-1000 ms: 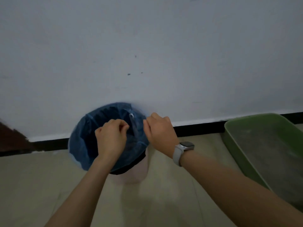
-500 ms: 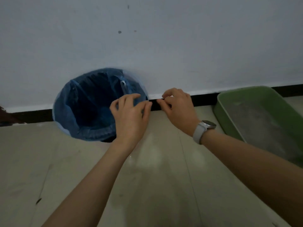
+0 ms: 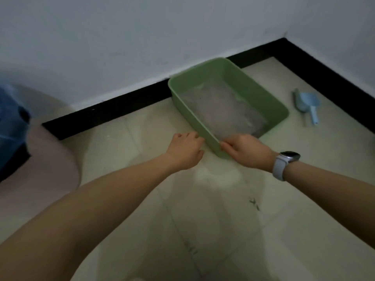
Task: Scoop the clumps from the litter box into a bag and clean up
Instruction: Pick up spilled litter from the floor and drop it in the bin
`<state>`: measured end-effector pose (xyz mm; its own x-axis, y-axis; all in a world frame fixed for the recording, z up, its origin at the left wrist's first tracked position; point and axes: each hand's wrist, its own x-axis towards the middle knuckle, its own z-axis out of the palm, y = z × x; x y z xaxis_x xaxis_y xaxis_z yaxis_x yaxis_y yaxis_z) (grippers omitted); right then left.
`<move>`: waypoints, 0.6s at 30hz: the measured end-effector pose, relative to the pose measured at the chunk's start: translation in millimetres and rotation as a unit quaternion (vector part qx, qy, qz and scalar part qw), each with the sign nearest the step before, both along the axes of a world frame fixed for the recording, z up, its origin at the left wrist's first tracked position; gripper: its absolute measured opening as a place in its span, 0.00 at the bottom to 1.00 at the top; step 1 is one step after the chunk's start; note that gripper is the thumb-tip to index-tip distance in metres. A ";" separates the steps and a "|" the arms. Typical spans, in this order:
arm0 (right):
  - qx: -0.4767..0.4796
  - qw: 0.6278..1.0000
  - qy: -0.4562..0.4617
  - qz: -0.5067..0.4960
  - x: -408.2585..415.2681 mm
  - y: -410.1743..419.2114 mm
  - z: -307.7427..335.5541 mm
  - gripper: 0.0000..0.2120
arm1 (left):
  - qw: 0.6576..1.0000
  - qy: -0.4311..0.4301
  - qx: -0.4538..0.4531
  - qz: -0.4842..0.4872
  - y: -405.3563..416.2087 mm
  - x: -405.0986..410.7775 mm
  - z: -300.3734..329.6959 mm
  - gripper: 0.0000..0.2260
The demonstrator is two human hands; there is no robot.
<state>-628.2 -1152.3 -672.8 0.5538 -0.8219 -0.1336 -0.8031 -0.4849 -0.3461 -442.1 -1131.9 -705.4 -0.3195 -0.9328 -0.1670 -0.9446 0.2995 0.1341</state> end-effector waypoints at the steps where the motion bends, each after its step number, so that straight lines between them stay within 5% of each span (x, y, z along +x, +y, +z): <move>1: 0.019 1.000 -0.001 -0.024 -20.0 7.0 -12.7 0.15 | 0.999 -0.005 0.023 -0.032 1.8 -14.8 -7.6 0.19; 5: 0.095 0.982 -0.034 -0.157 -90.5 52.3 -80.0 0.17 | 0.985 -0.033 0.117 -0.122 19.5 -54.8 -49.4 0.20; 9: 0.133 0.966 -0.014 -0.222 -125.9 85.4 -144.7 0.24 | 0.987 -0.021 0.160 0.009 39.8 -71.9 -97.2 0.25; 12: 0.118 0.968 -0.020 -0.219 -124.5 89.2 -168.0 0.24 | 0.973 0.016 0.190 0.129 61.4 -77.5 -120.7 0.29; 18: 0.116 0.986 0.016 -0.116 -107.4 131.1 -179.5 0.30 | 0.978 -0.011 0.176 0.113 92.3 -72.4 -140.7 0.31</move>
<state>-735.6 -1021.2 -852.3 0.3474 -0.8708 -0.3477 -0.8953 -0.1978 -0.3992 -514.5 -1039.7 -846.1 -0.1049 -0.8627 -0.4948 -0.9852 0.0225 0.1697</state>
